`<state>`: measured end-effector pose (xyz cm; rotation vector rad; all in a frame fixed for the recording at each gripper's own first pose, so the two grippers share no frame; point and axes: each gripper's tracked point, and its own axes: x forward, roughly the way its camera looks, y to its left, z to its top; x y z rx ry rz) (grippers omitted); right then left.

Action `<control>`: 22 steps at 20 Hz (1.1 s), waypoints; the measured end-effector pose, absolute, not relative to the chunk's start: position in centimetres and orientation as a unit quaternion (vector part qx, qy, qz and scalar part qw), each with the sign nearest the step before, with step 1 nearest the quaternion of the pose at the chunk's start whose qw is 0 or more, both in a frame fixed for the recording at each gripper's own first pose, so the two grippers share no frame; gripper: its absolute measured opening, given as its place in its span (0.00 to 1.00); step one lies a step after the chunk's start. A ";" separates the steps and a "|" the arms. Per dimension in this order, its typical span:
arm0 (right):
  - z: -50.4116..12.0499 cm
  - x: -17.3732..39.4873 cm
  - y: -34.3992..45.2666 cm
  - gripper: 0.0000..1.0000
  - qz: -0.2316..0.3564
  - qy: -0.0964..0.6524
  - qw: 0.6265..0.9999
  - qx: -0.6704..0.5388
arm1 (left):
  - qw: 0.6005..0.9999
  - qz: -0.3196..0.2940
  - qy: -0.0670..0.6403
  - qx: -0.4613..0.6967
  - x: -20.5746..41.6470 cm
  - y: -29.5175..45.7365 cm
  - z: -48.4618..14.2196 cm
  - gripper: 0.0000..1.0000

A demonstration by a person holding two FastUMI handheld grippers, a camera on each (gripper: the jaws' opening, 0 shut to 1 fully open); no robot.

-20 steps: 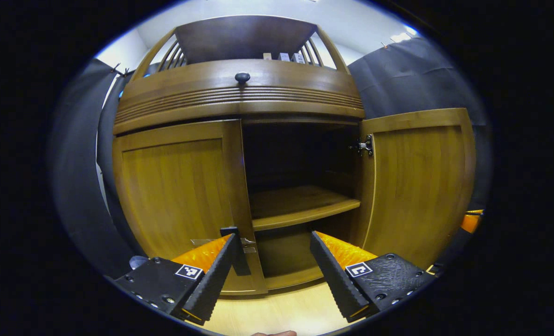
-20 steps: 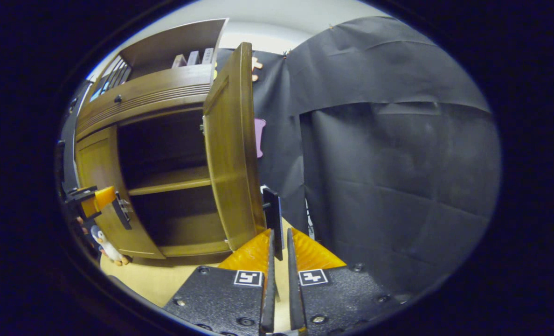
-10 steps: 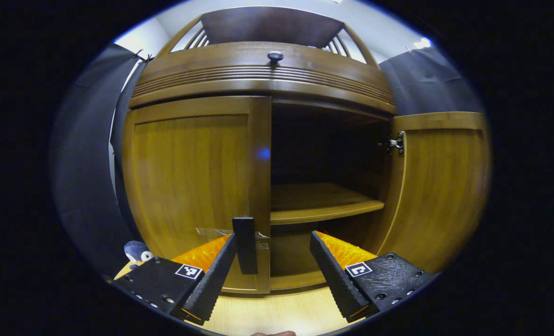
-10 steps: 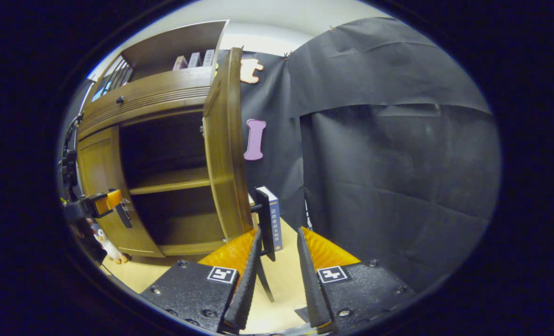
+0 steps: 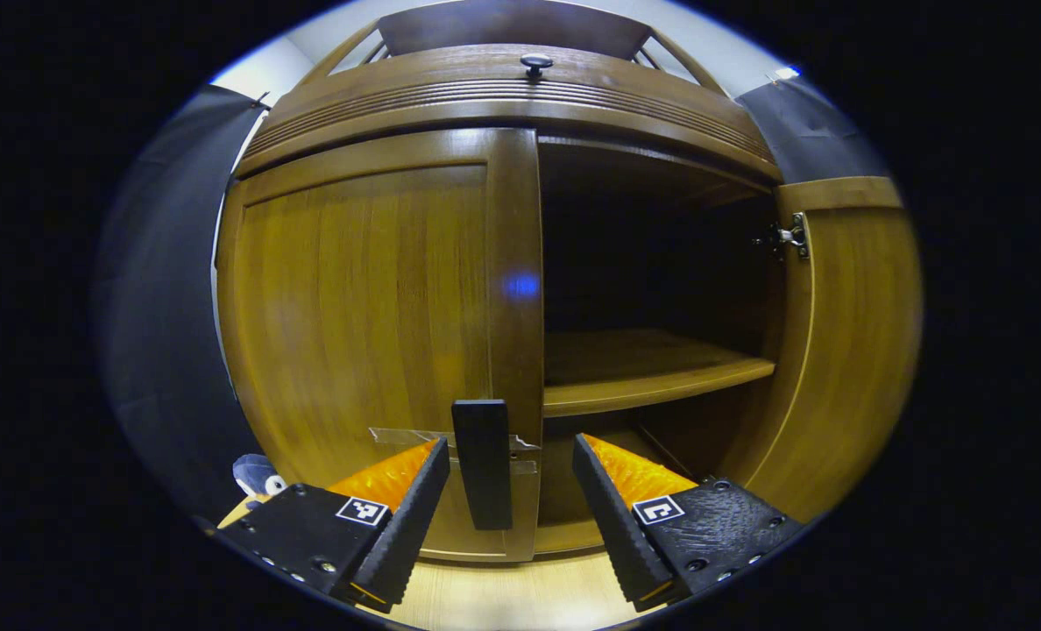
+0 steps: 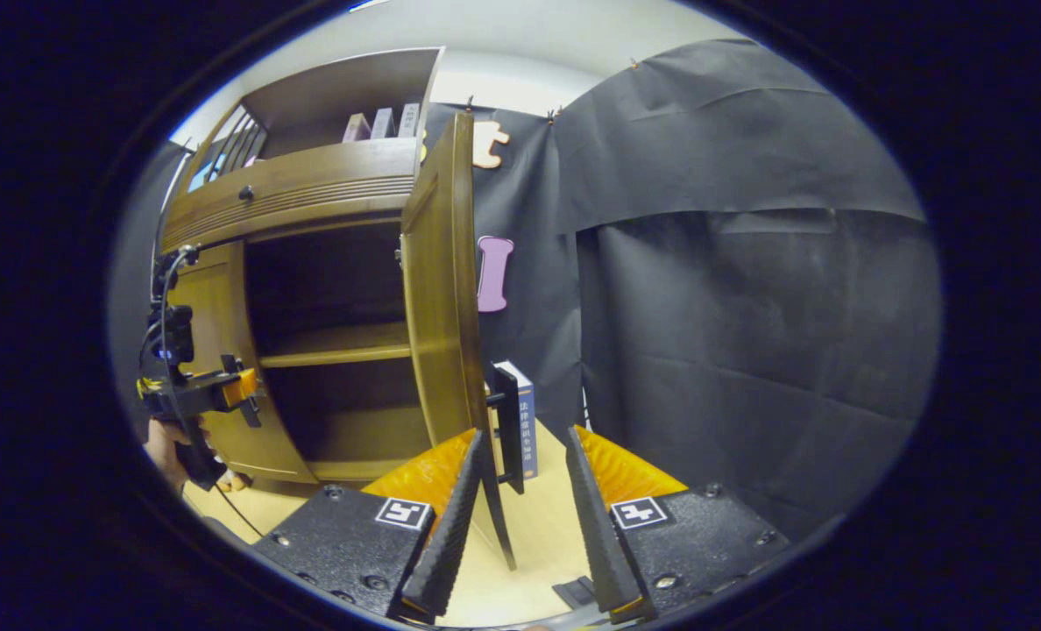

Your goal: Open the right door of the double-door shoe cabinet with the right hand, and open the left door with the left hand.

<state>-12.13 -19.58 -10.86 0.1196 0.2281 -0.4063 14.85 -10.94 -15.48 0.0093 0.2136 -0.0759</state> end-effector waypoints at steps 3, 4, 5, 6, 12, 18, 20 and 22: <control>-10.6 -12.5 -18.9 0.63 -0.193 0.110 0.973 0.054 | 0.993 -0.038 0.108 0.002 15.9 -10.8 -16.1 0.82; -10.7 -12.5 -18.6 0.62 -0.190 0.111 0.974 0.051 | 0.994 -0.034 0.105 0.004 16.3 -10.4 -16.3 0.78; -10.7 -12.7 -18.3 0.63 -0.187 0.113 0.975 0.048 | 0.994 -0.032 0.104 0.006 16.6 -10.2 -16.4 0.75; -10.8 -12.8 -18.1 0.65 -0.186 0.113 0.975 0.045 | 0.994 -0.028 0.103 0.007 16.9 -9.9 -16.5 0.68; -10.2 -12.6 -16.8 0.65 -0.173 0.109 0.978 0.040 | 0.995 -0.043 0.091 0.013 17.1 -10.4 -16.4 0.50; -9.6 -12.1 -15.1 0.67 -0.155 0.101 0.982 0.031 | 0.995 -0.051 0.089 0.002 17.2 -9.9 -16.3 0.41; -9.8 -11.9 -14.8 0.67 -0.152 0.103 0.983 0.030 | 0.994 -0.055 0.090 0.004 17.1 -9.8 -16.3 0.35; -9.8 -11.6 -14.3 0.67 -0.148 0.101 0.983 0.030 | 0.994 -0.059 0.096 0.009 17.0 -9.7 -16.4 0.27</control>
